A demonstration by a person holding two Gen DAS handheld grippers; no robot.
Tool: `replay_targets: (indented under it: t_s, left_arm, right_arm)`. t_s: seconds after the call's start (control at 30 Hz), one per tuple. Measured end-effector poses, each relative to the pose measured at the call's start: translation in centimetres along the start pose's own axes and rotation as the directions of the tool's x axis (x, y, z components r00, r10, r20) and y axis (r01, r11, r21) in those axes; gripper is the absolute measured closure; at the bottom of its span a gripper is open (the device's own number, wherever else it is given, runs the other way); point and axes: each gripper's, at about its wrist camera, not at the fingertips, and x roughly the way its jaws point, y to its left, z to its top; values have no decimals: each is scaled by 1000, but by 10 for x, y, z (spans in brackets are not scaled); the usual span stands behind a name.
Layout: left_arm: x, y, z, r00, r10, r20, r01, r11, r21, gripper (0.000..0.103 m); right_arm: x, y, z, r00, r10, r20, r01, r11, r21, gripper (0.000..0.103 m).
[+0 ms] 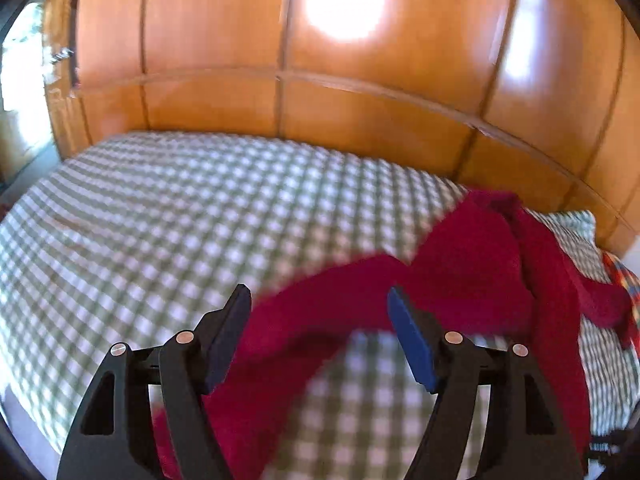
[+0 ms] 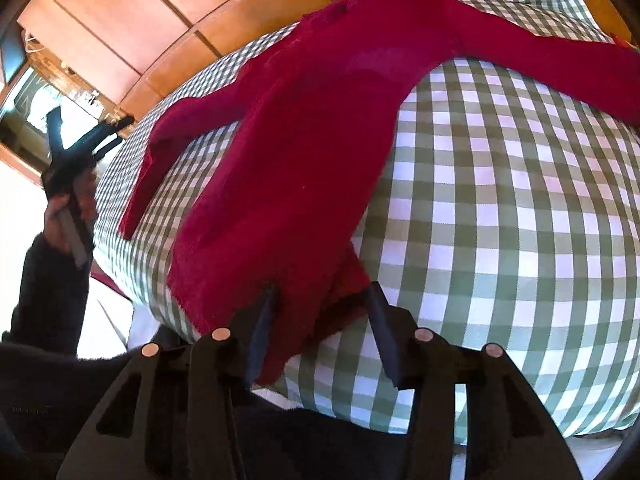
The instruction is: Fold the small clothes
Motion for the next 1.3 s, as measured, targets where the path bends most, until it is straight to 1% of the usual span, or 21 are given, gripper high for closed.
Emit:
replay_targets:
  t_s: [0.17, 0.2, 0.23, 0.27, 0.37, 0.43, 0.5, 0.53, 0.6, 0.63, 0.67, 0.77, 0.83, 0.87, 0.93, 1.03, 1.17, 1.2, 1.23, 1.27, 1.3]
  left_arm:
    - [0, -25, -36, 993, -105, -60, 106, 994, 12, 33]
    - [0, -30, -42, 991, -117, -71, 118, 993, 16, 33]
    - [1, -37, -49, 988, -131, -84, 134, 991, 22, 33]
    - [2, -41, -54, 985, -144, -95, 147, 989, 23, 33]
    - [4, -52, -69, 975, -181, -132, 186, 982, 30, 33]
    - [6, -58, -75, 969, -196, -151, 204, 978, 38, 33]
    - [7, -64, -78, 962, -220, -164, 229, 973, 34, 33]
    - [6, -67, -80, 955, -242, -170, 251, 968, 30, 33]
    - [4, -75, -83, 942, -281, -182, 290, 957, 28, 33]
    - [4, -82, -86, 934, -303, -191, 315, 949, 34, 33]
    - [4, -89, -88, 926, -321, -200, 336, 941, 43, 33]
    - [7, -114, -97, 893, -378, -246, 403, 913, 59, 33]
    - [11, -134, -104, 860, -422, -287, 455, 889, 56, 35]
    - [13, -141, -107, 839, -447, -309, 482, 875, 44, 42]
    - [20, -158, -115, 782, -503, -368, 544, 839, 11, 46]
    - [27, -188, -126, 729, -530, -433, 590, 807, 5, 46]
    - [35, -217, -132, 707, -547, -448, 609, 793, -6, 47]
    - [38, -222, -133, 705, -552, -445, 612, 791, -10, 54]
    - [37, -228, -134, 698, -560, -447, 621, 784, -11, 82]
    - [40, -235, -136, 697, -550, -461, 620, 785, 1, 92]
    - [40, -237, -135, 712, -537, -453, 608, 794, 14, 94]
  right_arm:
    - [12, 21, 27, 999, -24, 36, 26, 998, -59, 61]
    - [17, 21, 32, 999, -22, 30, 24, 997, -72, 70]
    - [20, 27, 33, 999, -22, 26, 25, 996, -86, 87]
    - [22, 34, 34, 998, -45, 39, 49, 993, -109, 95]
    - [12, 46, 35, 992, -86, 94, 100, 983, -152, 97]
    - [-1, 40, 32, 984, -112, 141, 135, 977, -167, 97]
    - [-24, 28, 33, 965, -162, 206, 194, 970, -149, 97]
    - [-41, 15, 37, 942, -220, 253, 254, 961, -111, 97]
    - [-58, -13, 41, 902, -316, 295, 345, 937, -53, 97]
    - [-65, -28, 44, 865, -395, 311, 420, 907, -15, 97]
    - [-67, -49, 50, 807, -501, 312, 519, 854, 30, 97]
    - [-65, -91, 62, 728, -627, 278, 630, 771, 92, 97]
    - [-49, -111, 72, 690, -680, 249, 679, 727, 103, 97]
    - [-41, -119, 76, 681, -695, 232, 693, 713, 103, 97]
    - [-34, -135, 77, 679, -705, 204, 699, 706, 113, 97]
    - [-17, -154, 75, 692, -703, 164, 691, 711, 127, 97]
    - [-2, -162, 68, 709, -690, 150, 678, 724, 127, 97]
    - [-1, -166, 69, 711, -687, 150, 675, 727, 129, 97]
    - [-1, -166, 69, 713, -685, 150, 672, 729, 130, 97]
    - [-2, -166, 67, 714, -684, 151, 671, 730, 131, 97]
    - [-4, -165, 67, 716, -681, 151, 669, 732, 132, 97]
